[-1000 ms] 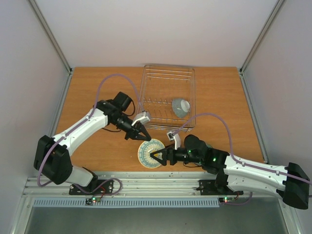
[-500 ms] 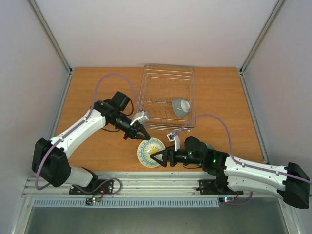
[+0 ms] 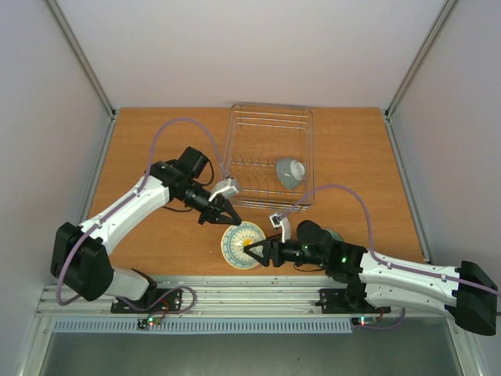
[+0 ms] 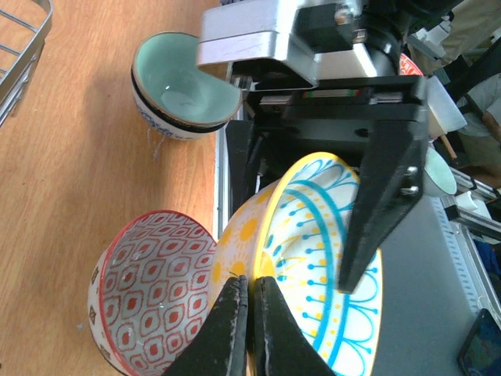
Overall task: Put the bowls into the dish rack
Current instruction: Pick up the bowl from the center of the board.
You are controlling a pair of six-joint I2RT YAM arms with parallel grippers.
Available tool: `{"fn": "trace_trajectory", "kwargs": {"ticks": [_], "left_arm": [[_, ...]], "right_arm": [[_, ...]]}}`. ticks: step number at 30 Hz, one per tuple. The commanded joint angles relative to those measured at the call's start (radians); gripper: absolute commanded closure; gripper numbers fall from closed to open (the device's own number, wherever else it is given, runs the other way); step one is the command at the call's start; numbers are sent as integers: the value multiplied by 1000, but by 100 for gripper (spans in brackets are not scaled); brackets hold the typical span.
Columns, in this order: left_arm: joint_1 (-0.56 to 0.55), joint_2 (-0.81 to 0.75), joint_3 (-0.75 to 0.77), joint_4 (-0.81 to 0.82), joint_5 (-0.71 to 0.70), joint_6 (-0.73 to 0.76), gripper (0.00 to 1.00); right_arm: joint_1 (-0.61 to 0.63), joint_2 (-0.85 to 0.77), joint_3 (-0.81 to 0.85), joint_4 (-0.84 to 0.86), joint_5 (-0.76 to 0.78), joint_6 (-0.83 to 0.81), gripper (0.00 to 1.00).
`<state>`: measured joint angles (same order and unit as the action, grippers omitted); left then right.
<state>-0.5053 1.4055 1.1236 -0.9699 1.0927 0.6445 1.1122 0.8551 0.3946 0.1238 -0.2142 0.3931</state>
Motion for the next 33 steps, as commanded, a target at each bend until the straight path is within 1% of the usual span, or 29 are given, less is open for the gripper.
{"fn": "trace_trajectory", "kwargs": {"ticks": [1, 8, 13, 27, 29, 33], "left_arm": [[4, -35, -5, 22, 57, 9, 99], [4, -34, -8, 23, 55, 9, 100], [4, -34, -13, 31, 49, 7, 99], [4, -35, -23, 48, 36, -5, 100], [4, -40, -27, 57, 35, -10, 100], [4, -50, -33, 67, 29, -18, 99]], "right_arm": [[9, -7, -11, 42, 9, 6, 42], [9, -12, -11, 46, 13, 6, 54], [8, -15, -13, 45, 16, 8, 69], [9, -16, -10, 35, 32, 13, 97], [9, -16, -8, 31, 33, 14, 99], [10, -13, 3, 3, 47, 16, 99]]}}
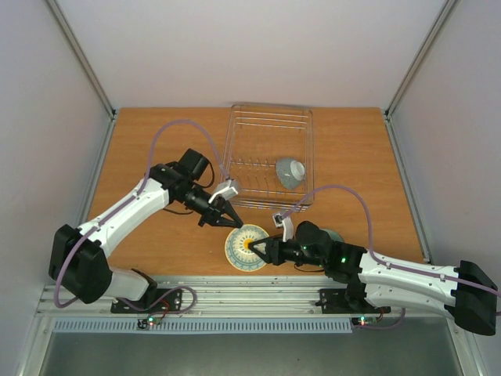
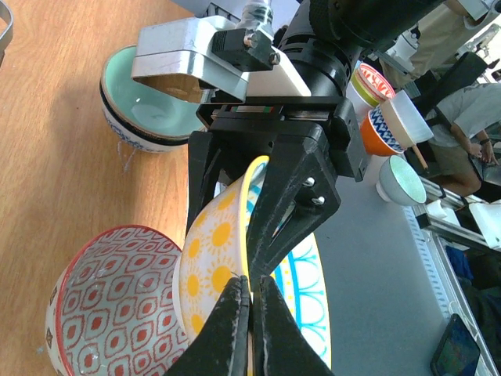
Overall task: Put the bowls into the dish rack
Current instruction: Pick up the bowl from the center of the board.
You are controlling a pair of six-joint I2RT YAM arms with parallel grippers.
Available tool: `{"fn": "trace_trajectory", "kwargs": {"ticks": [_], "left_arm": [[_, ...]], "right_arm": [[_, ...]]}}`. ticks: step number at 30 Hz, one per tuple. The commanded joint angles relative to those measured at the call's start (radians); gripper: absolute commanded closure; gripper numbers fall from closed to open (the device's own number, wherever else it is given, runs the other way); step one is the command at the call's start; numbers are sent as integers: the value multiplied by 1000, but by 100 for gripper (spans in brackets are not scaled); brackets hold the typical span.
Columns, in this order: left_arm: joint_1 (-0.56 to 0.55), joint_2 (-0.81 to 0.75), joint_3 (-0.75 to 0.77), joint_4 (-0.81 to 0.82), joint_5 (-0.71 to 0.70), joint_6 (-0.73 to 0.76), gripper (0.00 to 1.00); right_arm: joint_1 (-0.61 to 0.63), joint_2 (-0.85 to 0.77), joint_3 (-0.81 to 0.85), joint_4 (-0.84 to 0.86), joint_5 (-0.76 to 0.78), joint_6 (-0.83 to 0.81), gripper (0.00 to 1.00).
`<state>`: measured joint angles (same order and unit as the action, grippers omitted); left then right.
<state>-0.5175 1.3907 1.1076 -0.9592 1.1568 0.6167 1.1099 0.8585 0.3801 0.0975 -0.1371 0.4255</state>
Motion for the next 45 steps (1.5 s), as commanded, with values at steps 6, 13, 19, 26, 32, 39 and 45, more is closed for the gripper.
{"fn": "trace_trajectory", "kwargs": {"ticks": [6, 13, 19, 26, 32, 39, 45], "left_arm": [[16, -59, -28, 80, -47, -5, 100], [16, -82, -45, 115, -62, -31, 100], [16, -87, -52, 129, -68, -41, 100], [16, -98, -66, 163, -91, -67, 97], [16, -106, -76, 196, -107, -96, 91], [16, -113, -92, 242, -127, -133, 79], [16, -96, -94, 252, -134, -147, 71]], "right_arm": [[13, -23, 81, -137, 27, -40, 99], [13, -67, 163, -321, 127, -95, 99], [13, -91, 220, -436, 214, -123, 99], [13, -65, 297, -575, 327, -145, 99], [13, -40, 333, -639, 403, -146, 99], [15, -9, 364, -660, 436, -153, 99], [17, 72, 405, -651, 453, -162, 99]]}}
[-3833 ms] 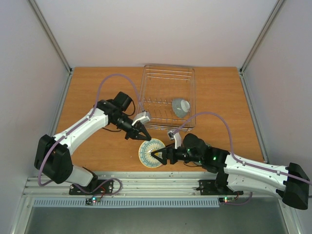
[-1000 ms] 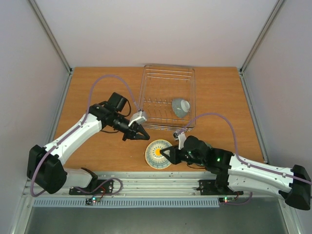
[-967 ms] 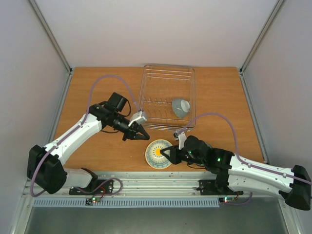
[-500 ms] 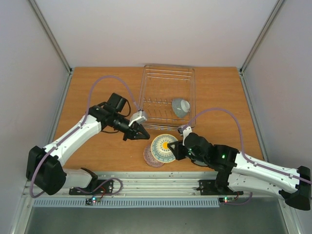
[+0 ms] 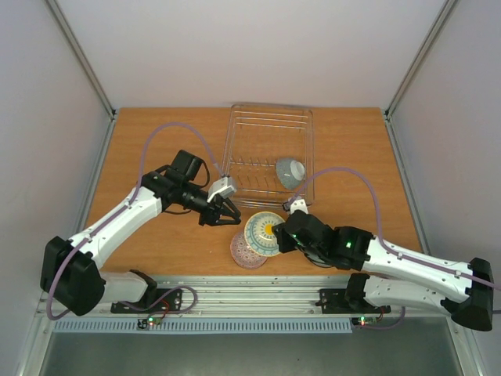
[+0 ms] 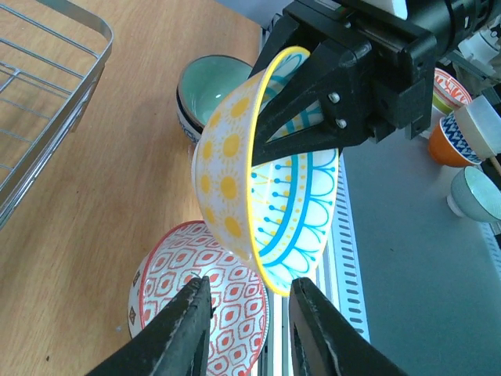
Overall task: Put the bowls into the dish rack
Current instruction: Pick up the bowl from the center of the board.
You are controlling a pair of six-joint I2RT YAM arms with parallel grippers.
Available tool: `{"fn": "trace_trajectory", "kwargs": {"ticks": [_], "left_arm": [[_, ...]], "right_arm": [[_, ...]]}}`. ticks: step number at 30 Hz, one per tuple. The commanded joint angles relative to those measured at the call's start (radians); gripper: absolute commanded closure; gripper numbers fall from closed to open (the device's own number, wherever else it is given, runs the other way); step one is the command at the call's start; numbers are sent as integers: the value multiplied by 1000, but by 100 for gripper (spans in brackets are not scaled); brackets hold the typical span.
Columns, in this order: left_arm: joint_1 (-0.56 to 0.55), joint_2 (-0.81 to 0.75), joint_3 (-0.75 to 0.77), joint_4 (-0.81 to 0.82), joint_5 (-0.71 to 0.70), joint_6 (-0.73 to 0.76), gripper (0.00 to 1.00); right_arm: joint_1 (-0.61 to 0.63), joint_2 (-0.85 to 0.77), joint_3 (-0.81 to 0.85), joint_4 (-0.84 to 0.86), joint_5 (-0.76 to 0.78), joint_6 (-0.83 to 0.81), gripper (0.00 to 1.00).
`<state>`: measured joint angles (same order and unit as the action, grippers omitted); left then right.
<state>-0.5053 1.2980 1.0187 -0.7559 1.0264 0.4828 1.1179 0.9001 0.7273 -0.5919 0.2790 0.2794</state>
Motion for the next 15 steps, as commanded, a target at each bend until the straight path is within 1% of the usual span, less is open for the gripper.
{"fn": "trace_trajectory", "kwargs": {"ticks": [1, 4, 15], "left_arm": [[4, -2, -5, 46, -3, -13, 70], [4, -5, -6, 47, -7, -13, 68], [4, 9, -6, 46, -9, -11, 67]], "right_arm": [[9, 44, 65, 43, 36, -20, 99], [10, 73, 85, 59, 36, -31, 99], [10, 108, 138, 72, 46, -61, 99]]}}
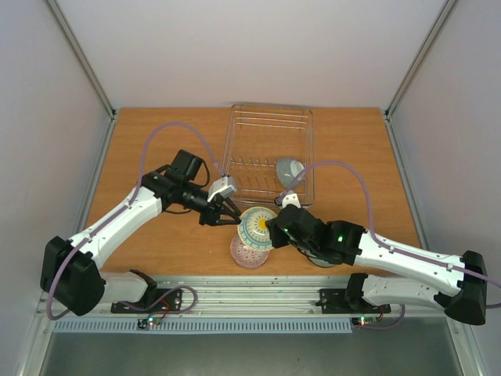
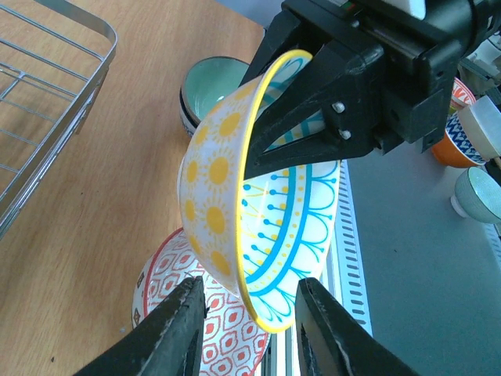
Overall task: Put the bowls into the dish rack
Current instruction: Pick up the bowl from the center of the board.
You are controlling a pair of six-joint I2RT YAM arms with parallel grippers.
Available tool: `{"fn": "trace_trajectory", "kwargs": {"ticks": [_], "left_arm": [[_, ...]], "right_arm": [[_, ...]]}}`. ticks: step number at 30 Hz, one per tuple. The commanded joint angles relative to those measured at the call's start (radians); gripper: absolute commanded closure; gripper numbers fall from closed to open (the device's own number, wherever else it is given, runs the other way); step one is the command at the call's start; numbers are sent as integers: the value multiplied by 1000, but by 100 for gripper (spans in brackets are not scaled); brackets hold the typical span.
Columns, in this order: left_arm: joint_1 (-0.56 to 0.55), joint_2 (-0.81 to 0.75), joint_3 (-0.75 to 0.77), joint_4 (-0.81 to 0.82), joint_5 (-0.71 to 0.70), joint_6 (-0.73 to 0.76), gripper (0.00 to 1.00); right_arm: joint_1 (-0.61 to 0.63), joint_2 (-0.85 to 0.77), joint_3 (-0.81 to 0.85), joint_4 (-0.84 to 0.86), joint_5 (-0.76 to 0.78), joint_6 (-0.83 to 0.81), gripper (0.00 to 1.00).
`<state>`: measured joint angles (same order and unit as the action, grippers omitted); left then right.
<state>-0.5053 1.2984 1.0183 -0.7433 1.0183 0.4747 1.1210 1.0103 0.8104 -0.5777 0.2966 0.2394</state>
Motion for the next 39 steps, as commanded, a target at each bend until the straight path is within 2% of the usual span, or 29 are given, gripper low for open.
{"fn": "trace_trajectory", "kwargs": {"ticks": [1, 8, 16, 17, 19, 20, 21, 27, 30, 35, 39], "left_arm": [[4, 9, -7, 35, -2, -2, 67], [4, 21, -7, 42, -14, -5, 67], [4, 34, -7, 60, -43, -29, 67], [4, 36, -7, 65, -51, -34, 69], [4, 36, -8, 73, -63, -43, 84], [4, 34, -9, 78, -71, -47, 95], [4, 34, -10, 83, -80, -49, 99], [4, 20, -10, 75, -83, -41, 99], [4, -21, -32, 106, -72, -41, 99], [4, -60, -53, 132, -43, -56, 100], [4, -36, -35, 89, -8, -25, 100]], "right_arm": [[7, -3, 57, 62, 24, -24, 99], [8, 13, 78, 103, -11, -33, 99], [35, 117, 133, 137, -26, -17, 99], [42, 133, 142, 136, -20, -12, 99], [58, 157, 163, 131, 7, -10, 99], [64, 170, 174, 127, 22, -9, 99], [72, 179, 183, 121, 39, -9, 99], [88, 185, 205, 105, 59, -16, 97], [126, 127, 186, 144, 58, -61, 84], [156, 0, 130, 199, 1, -115, 51], [163, -96, 52, 263, -57, -132, 35]]}}
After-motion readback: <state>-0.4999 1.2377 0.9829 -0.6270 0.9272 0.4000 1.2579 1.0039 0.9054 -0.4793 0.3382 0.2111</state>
